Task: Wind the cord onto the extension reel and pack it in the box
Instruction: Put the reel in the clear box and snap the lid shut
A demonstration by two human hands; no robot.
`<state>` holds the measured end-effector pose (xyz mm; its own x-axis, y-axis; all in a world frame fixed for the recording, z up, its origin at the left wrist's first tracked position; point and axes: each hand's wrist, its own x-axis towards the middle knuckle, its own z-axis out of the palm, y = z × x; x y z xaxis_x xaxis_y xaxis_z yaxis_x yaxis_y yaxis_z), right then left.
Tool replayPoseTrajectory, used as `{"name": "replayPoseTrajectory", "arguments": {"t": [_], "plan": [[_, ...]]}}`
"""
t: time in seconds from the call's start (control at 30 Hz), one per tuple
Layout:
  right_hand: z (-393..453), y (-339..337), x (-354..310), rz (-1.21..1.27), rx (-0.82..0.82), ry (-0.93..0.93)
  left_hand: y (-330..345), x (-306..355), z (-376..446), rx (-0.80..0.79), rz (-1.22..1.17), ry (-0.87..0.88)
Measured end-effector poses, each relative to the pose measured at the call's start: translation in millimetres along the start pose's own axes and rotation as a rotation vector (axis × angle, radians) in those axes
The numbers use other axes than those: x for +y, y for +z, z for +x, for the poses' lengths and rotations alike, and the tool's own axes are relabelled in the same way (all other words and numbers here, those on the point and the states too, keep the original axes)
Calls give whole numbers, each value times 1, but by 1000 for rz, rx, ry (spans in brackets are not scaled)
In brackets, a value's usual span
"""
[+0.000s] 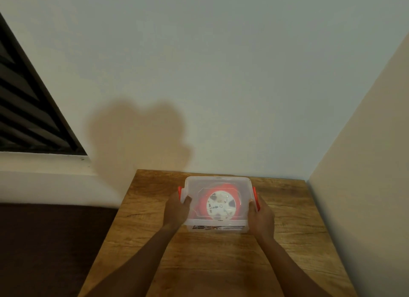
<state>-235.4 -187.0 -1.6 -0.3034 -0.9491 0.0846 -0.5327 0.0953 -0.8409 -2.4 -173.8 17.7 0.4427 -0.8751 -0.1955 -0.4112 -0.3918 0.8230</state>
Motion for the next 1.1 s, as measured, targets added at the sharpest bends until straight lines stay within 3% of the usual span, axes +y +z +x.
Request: {"name": "replayPoseTrajectory", "arguments": {"t": [0.2,0.37,0.53,0.77,0.9,1.1], "plan": [[0,3,0,0,-8,14,1,5,-7,68,161,128],[3,0,5,178,-91,112,4,5,-6,63,159,71],[17,-13,20,321,-55,243,10,19,4,-25,0,40],[63,-84,53,315,69,261,46,91,12,-360,-151,62],[107,-127,55,308,118,254,75,135,23,-422,-266,40],[161,-166,61,281,125,249,122,185,38,-428,-249,66]]}}
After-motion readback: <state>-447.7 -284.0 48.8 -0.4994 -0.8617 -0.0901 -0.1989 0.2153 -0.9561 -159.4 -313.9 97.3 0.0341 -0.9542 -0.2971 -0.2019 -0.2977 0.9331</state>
